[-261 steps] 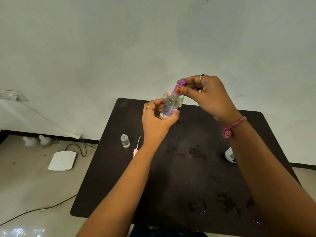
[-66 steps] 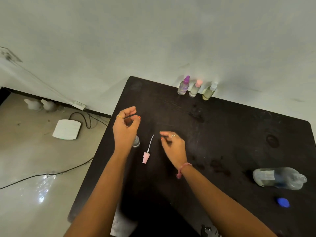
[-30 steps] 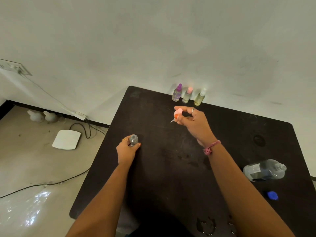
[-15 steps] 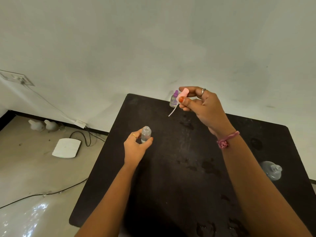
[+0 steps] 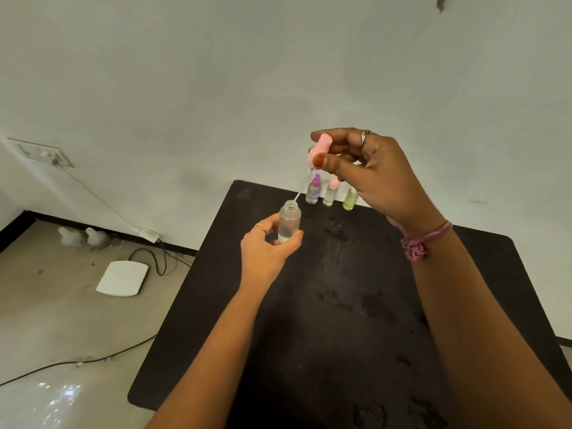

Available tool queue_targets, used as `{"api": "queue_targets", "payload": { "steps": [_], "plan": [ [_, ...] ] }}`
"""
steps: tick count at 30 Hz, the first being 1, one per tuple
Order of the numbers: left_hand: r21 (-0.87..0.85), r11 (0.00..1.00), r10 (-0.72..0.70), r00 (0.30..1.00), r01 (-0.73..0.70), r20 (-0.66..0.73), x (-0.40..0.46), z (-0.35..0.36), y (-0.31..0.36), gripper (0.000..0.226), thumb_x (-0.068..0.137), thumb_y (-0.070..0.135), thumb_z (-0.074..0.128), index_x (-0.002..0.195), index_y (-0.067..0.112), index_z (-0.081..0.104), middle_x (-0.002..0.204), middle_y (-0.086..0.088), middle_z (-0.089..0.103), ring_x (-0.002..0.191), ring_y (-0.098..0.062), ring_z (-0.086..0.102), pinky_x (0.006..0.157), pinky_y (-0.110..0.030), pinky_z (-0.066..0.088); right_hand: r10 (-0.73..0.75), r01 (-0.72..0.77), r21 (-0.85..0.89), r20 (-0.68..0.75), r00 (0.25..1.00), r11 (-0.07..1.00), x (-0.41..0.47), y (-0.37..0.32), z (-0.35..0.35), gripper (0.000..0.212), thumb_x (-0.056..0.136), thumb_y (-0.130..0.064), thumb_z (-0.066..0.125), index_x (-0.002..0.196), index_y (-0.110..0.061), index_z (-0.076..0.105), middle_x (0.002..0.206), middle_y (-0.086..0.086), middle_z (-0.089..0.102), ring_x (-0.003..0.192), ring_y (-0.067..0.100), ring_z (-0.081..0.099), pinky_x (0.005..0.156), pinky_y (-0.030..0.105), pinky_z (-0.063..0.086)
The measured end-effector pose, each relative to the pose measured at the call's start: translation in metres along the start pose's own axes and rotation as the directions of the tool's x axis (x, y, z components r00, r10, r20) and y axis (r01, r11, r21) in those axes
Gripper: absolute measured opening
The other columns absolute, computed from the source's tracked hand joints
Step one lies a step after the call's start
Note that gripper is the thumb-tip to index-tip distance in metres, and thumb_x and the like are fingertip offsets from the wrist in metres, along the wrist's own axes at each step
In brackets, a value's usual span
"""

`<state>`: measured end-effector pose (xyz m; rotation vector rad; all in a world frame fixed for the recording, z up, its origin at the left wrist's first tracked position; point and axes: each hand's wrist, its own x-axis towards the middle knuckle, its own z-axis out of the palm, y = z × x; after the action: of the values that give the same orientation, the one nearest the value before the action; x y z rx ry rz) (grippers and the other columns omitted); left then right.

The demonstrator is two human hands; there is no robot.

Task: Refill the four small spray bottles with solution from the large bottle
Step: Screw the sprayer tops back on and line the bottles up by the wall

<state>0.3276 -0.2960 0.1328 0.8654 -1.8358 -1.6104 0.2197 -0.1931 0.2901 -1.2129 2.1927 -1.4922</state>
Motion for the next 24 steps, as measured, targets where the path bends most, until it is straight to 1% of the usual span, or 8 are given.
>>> {"api": "queue_targets", "payload": {
  "steps": [7,9,11,13,15,17,20,24],
  "plan": [
    [-0.028,0.999,0.04,0.999,-0.04,-0.005,-0.013,0.001,0.025,0.048,0.077,0.021,0.079,0.121,0.023,0.062,0.107,0.011,0.066,0.099,-0.006,0.064,0.081,-0.013,0.051,-0.018,0.021,-0.061,0.037,0.999,0.998,-0.008,-0.013,-0.007,0.029,0.084,-0.03,0.069,0.113,-0.028,0.066,0.101,-0.011,0.071,0.094,0.006,0.065,0.085,0.021,0.05],
    [-0.044,0.998,0.049,0.999,-0.049,0.0,-0.017,0.001,0.031,0.048,0.077,0.02,0.079,0.122,0.022,0.062,0.11,0.01,0.067,0.1,-0.008,0.064,0.081,-0.013,0.053,-0.018,0.022,-0.074,0.056,0.998,0.997,-0.011,-0.015,-0.008,0.028,0.084,-0.031,0.069,0.112,-0.029,0.066,0.1,-0.013,0.071,0.094,0.003,0.064,0.086,0.018,0.049],
    [-0.069,0.996,0.059,0.998,-0.058,0.018,-0.021,0.001,0.037,0.048,0.077,0.019,0.078,0.122,0.023,0.061,0.112,0.008,0.067,0.1,-0.009,0.065,0.08,-0.01,0.052,-0.018,0.026,-0.091,0.083,0.996,0.995,-0.012,-0.016,-0.01,0.028,0.085,-0.029,0.068,0.113,-0.027,0.065,0.102,-0.012,0.07,0.093,0.0,0.063,0.085,0.013,0.048],
    [-0.09,0.994,0.068,0.997,-0.065,0.038,-0.025,0.0,0.043,0.046,0.078,0.017,0.078,0.119,0.026,0.06,0.111,0.01,0.066,0.097,-0.006,0.065,0.076,-0.008,0.051,-0.008,0.018,-0.097,0.108,0.994,0.995,-0.014,-0.017,-0.012,0.028,0.086,-0.026,0.067,0.114,-0.024,0.065,0.104,-0.01,0.07,0.093,0.0,0.063,0.086,0.013,0.048],
    [-0.094,0.993,0.074,0.996,-0.069,0.048,-0.028,0.0,0.046,0.046,0.077,0.017,0.078,0.118,0.025,0.058,0.11,0.011,0.066,0.093,-0.004,0.066,0.073,-0.009,0.052,0.003,0.012,-0.107,0.135,0.991,0.994,-0.015,-0.017,-0.015,0.027,0.087,-0.024,0.066,0.114,-0.022,0.065,0.103,-0.01,0.07,0.093,-0.001,0.064,0.087,0.012,0.048],
    [-0.09,0.993,0.081,0.995,-0.076,0.052,-0.03,0.0,0.05,0.047,0.077,0.017,0.078,0.12,0.022,0.059,0.111,0.008,0.067,0.093,-0.005,0.067,0.074,-0.012,0.053,0.011,0.009,-0.129,0.153,0.988,0.992,-0.015,-0.018,-0.017,0.027,0.087,-0.023,0.066,0.113,-0.023,0.065,0.102,-0.011,0.07,0.093,-0.002,0.063,0.086,0.011,0.047],
    [-0.083,0.992,0.099,0.993,-0.094,0.06,-0.033,0.002,0.055,0.046,0.078,0.017,0.077,0.12,0.023,0.058,0.11,0.009,0.066,0.093,-0.004,0.067,0.077,-0.013,0.054,0.019,0.009,-0.163,0.171,0.985,0.987,-0.016,-0.017,-0.019,0.027,0.085,-0.026,0.068,0.112,-0.022,0.066,0.103,-0.009,0.07,0.094,-0.003,0.063,0.085,0.01,0.047],
    [-0.084,0.989,0.126,0.99,-0.12,0.07,-0.036,0.002,0.063,0.048,0.078,0.014,0.076,0.123,0.02,0.059,0.107,0.008,0.067,0.089,-0.005,0.067,0.078,-0.015,0.054,0.038,-0.011,-0.167,0.159,0.987,0.986,-0.017,-0.018,-0.021,0.03,0.083,-0.028,0.07,0.112,-0.018,0.067,0.101,-0.006,0.071,0.093,0.0,0.065,0.084,0.012,0.048]
  ]
}}
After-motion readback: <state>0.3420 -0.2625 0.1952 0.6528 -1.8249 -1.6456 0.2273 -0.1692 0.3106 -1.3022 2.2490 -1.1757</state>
